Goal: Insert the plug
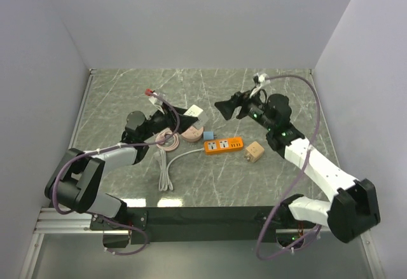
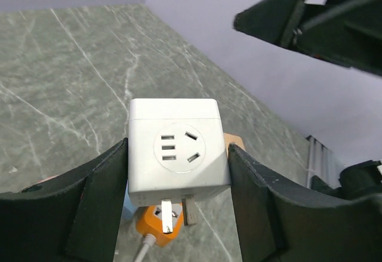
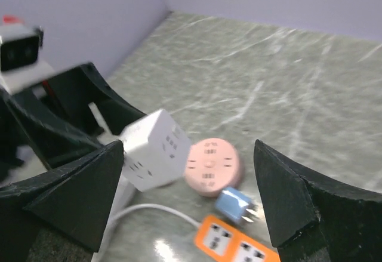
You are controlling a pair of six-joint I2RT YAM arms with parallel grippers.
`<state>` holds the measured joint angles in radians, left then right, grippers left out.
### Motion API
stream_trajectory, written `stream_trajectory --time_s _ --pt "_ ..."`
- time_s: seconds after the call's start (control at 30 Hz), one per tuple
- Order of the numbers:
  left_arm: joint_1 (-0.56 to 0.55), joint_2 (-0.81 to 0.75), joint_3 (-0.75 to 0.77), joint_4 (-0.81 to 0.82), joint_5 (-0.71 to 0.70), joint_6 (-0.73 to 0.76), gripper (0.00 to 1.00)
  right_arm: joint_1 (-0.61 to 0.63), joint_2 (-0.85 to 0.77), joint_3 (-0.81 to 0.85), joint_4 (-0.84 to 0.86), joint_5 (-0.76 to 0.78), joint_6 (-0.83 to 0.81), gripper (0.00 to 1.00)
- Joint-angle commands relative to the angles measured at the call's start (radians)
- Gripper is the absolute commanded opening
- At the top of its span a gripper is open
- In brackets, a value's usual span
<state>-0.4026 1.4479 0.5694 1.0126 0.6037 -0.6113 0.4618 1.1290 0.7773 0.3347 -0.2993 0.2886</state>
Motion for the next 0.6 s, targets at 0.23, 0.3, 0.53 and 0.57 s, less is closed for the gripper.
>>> stream_trajectory --time_s 0.23,0.3,0.53,0.57 --pt "-0.030 -0.066 -0.051 0.173 -0.071 0.203 0.00 -0.137 0.320 0.155 0.095 -0.512 0.535 0.92" --pt "-0.038 -0.064 -0.057 0.185 -0.070 0.219 0.00 -0.141 0.353 0.143 0.179 -0.547 0.608 0.92" --pt "-0.054 -0.038 -0.052 0.198 -0.045 0.251 0.00 -0.140 0.455 0.157 0.250 -0.606 0.678 0.92" --pt "-0.058 -0.035 -0.049 0.196 -0.039 0.258 0.00 -0.140 0.466 0.157 0.283 -0.612 0.690 0.92"
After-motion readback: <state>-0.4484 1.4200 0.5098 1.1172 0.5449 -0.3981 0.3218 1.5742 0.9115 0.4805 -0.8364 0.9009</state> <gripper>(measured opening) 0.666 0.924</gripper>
